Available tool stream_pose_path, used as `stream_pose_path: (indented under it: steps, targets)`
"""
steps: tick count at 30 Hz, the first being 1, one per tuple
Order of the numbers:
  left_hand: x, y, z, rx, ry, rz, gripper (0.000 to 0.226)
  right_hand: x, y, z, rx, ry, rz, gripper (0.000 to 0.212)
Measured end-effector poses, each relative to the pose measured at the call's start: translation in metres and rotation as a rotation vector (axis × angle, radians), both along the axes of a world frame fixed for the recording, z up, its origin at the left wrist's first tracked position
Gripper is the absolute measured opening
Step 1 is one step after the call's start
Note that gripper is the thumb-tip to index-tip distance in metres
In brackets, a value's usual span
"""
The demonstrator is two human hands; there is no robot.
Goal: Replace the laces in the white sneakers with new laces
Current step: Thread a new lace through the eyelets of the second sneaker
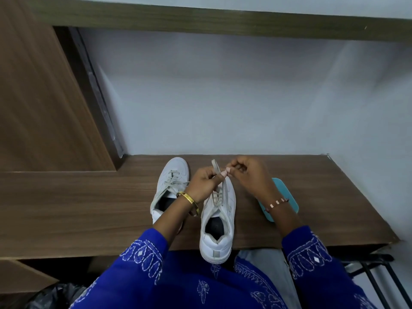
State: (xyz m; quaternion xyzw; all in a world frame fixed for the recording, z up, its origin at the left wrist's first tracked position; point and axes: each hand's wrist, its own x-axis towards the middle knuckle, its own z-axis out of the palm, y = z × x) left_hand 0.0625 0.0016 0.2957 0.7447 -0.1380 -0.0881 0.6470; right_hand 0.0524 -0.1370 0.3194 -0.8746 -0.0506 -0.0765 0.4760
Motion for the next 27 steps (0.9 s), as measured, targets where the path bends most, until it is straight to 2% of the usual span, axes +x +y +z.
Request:
stream_pose_path:
  steps: [3, 5, 7, 13, 15, 19, 23, 25, 27]
  targets:
    - [0.001, 0.0, 0.0, -0.037, 0.049, -0.007, 0.027, -0.001, 0.003, 0.0, -0.073, -0.025, -0.012, 0.008]
    - [0.001, 0.0, -0.001, -0.072, 0.1, -0.019, 0.043, -0.003, 0.006, -0.002, -0.073, -0.029, -0.014, 0.011]
    - [0.002, 0.0, -0.006, -0.107, 0.148, -0.01, 0.045, -0.003, 0.008, -0.009, -0.041, -0.023, -0.045, 0.012]
    - [0.0, 0.005, -0.027, -0.334, 0.315, 0.015, 0.053, -0.002, -0.001, -0.023, 0.364, 0.094, -0.22, 0.022]
    - [0.001, 0.004, -0.029, -0.353, 0.332, 0.067, 0.053, -0.004, 0.001, -0.023, 0.415, 0.086, -0.247, 0.022]
    - [0.004, 0.006, -0.026, -0.392, 0.386, 0.152, 0.05, -0.014, 0.006, -0.015, 0.452, 0.115, -0.072, 0.018]
    - [0.008, 0.011, -0.018, -0.462, 0.433, 0.051, 0.02, -0.023, 0.009, -0.017, 0.356, 0.205, 0.167, 0.02]
    - [0.01, 0.013, -0.016, -0.432, 0.433, 0.006, 0.021, -0.026, 0.012, -0.027, 0.266, 0.235, 0.194, 0.022]
    - [0.01, 0.014, -0.017, -0.37, 0.402, -0.015, 0.031, -0.028, 0.012, -0.038, 0.2, 0.256, 0.176, 0.022]
